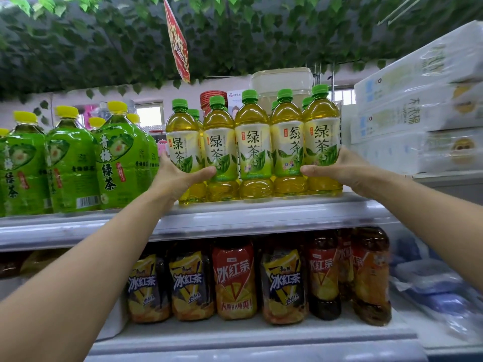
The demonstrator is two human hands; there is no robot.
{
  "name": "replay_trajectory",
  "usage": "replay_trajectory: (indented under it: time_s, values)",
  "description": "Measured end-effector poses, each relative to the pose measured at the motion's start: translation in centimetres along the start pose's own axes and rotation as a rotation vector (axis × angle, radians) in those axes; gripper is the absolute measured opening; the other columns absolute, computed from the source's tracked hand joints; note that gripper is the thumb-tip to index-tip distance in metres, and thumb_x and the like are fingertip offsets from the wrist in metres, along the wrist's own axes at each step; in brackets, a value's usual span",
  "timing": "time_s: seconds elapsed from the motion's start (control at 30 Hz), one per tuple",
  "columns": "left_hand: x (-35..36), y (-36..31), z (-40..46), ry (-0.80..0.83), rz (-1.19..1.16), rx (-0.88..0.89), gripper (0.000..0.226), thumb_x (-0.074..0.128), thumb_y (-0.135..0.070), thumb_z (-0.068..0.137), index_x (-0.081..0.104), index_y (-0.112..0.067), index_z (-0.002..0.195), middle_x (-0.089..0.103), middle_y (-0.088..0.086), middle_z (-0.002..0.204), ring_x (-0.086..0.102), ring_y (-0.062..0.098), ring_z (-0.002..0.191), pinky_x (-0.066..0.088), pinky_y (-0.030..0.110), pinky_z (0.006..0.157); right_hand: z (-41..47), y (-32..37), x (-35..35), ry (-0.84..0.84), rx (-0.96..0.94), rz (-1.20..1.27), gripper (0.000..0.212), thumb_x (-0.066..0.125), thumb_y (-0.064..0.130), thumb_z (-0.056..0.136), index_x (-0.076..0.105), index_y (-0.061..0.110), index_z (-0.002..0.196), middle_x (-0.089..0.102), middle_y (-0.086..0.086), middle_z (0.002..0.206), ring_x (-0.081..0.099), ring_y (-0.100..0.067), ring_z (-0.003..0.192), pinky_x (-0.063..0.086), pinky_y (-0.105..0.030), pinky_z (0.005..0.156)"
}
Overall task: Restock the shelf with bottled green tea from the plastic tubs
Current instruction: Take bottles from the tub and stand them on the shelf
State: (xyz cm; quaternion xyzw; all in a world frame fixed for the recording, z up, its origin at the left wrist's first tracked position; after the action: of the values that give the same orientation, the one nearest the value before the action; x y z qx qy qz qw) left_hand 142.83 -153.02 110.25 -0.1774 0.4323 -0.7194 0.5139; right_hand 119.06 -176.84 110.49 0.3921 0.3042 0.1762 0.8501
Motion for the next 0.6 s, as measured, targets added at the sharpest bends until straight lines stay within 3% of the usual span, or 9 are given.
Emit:
replay_trajectory:
  time_s: [0.07, 0.17, 0.23, 0.3, 0.43, 0.6]
  values:
    - [0.7, -0.4, -1.4, -0.184, 0.209, 0.144, 0.153, 0.085, -0.07, 0.045, -0.002, -0.02, 0.16, 0.012, 0.008, 0.166, 0.013, 0.027, 0.153, 0.015, 0.053, 0.124, -0.3, -0.3, 0.3, -0.133, 0.002, -0.125, 0.103, 0.092, 0.048, 0.053, 0.039, 0.013, 0.134, 0.059, -0.003, 0.122, 0.056, -0.021, 0.112, 0.044, -0.044, 0.106]
    - [2.7, -1.4, -3.6, -0.293, 0.576, 0.54, 0.134, 0.063, -0.079, 0.06, 0.001, -0.016, 0.161, -0.001, 0.006, 0.168, -0.003, 0.019, 0.154, 0.001, 0.041, 0.126, -0.8, -0.3, 0.6, -0.195, -0.012, -0.205, 0.097, 0.084, 0.063, 0.056, 0.043, 0.018, 0.132, 0.061, 0.0, 0.12, 0.059, -0.019, 0.11, 0.051, -0.04, 0.097]
    - [4.9, -2.1, -3.9, -0.223, 0.765, 0.78, 0.119, 0.055, -0.079, 0.069, 0.009, -0.019, 0.16, 0.003, 0.007, 0.168, -0.002, 0.024, 0.155, 0.001, 0.045, 0.126, -1.0, -0.1, 0.4, -0.205, -0.029, -0.204, 0.067, 0.08, 0.049, 0.071, 0.053, 0.015, 0.122, 0.065, 0.001, 0.109, 0.062, -0.011, 0.096, 0.051, -0.024, 0.077]
    - [7.0, -2.9, -3.9, -0.105, 0.919, 0.94, 0.103, 0.052, -0.071, 0.077, 0.009, -0.027, 0.159, 0.005, 0.004, 0.169, -0.002, 0.024, 0.155, -0.001, 0.047, 0.126, -1.6, 0.1, 0.2, -0.22, -0.072, -0.214, 0.037, 0.078, 0.024, 0.083, 0.053, 0.017, 0.109, 0.061, 0.006, 0.094, 0.054, 0.001, 0.081, 0.039, -0.013, 0.062]
    - [9.7, -4.4, -3.5, 0.132, 1.183, 1.01, 0.089, 0.054, -0.061, 0.089, 0.0, -0.036, 0.155, -0.014, -0.01, 0.162, -0.02, 0.019, 0.151, -0.011, 0.046, 0.124, -2.1, -0.1, -0.1, -0.231, -0.112, -0.216, 0.038, 0.078, 0.018, 0.083, 0.05, 0.02, 0.109, 0.057, 0.012, 0.088, 0.05, 0.006, 0.076, 0.036, -0.01, 0.058]
    - [10.7, -4.6, -2.8, 0.222, 1.307, 0.961, 0.079, 0.045, -0.059, 0.095, -0.007, -0.041, 0.152, -0.024, -0.015, 0.156, -0.03, 0.015, 0.145, -0.019, 0.045, 0.121, -2.1, 0.1, 0.0, -0.251, -0.102, -0.229, 0.039, 0.08, 0.02, 0.082, 0.054, 0.016, 0.111, 0.062, 0.003, 0.098, 0.058, -0.012, 0.089, 0.039, -0.014, 0.063]
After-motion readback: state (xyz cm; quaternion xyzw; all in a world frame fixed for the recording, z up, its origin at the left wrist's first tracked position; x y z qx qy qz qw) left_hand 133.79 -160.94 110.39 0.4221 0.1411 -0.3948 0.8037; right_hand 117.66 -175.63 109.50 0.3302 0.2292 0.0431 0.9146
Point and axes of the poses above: each hand's wrist, its own z-axis towards the middle knuckle, its own x-axis out of the palm, y = z × x, the point moved 1 cm from there along z, towards the middle knuckle
